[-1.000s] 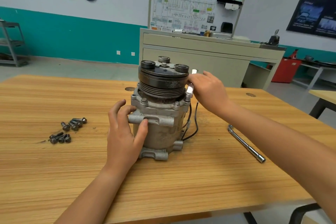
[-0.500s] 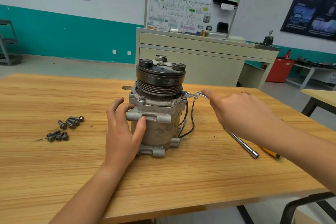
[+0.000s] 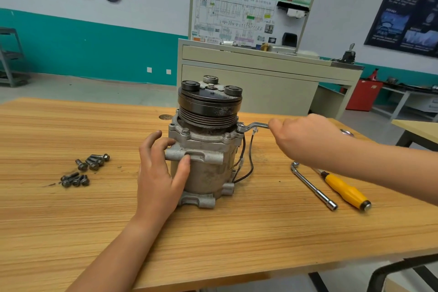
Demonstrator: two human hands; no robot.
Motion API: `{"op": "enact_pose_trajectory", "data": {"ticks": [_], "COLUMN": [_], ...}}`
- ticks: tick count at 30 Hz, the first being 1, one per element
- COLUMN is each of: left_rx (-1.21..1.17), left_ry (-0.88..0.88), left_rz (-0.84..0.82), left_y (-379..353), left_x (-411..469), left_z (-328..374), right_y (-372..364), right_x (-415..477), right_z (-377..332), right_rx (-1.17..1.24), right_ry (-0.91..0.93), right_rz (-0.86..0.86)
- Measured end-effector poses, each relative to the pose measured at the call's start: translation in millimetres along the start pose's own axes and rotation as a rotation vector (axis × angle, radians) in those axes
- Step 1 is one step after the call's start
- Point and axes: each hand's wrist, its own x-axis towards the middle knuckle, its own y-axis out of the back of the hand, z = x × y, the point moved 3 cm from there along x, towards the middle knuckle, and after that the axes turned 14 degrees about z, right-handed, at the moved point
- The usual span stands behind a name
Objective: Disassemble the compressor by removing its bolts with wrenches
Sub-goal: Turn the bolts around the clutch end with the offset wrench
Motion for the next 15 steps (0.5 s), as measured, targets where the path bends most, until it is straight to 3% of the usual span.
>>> {"op": "enact_pose_trajectory", "data": {"ticks": [2, 4, 8, 11, 15], "left_rx": [-0.001, -0.001, -0.01, -0.039, -0.042], "left_ry": [0.002, 0.007, 0.003, 0.0, -0.006], "left_rz": [-0.003, -0.006, -0.006, -0.01, -0.017], "left_y": [0, 0, -1, -2, -2], "left_x": [0, 0, 2, 3, 4], "left_z": [0, 0, -1, -1, -1], "right_y": [-11, -21, -31, -35, -24], "right_x": [15, 32, 56, 54, 25], "right_z": [7, 7, -2, -9, 18], "right_rx": [0.036, 0.069, 0.202, 0.324, 0.574], "right_ry": [-0.006, 0.056, 0.042, -0.038, -0.404], "right_rz": [0.012, 0.129, 0.61, 0.658, 0.629]}}
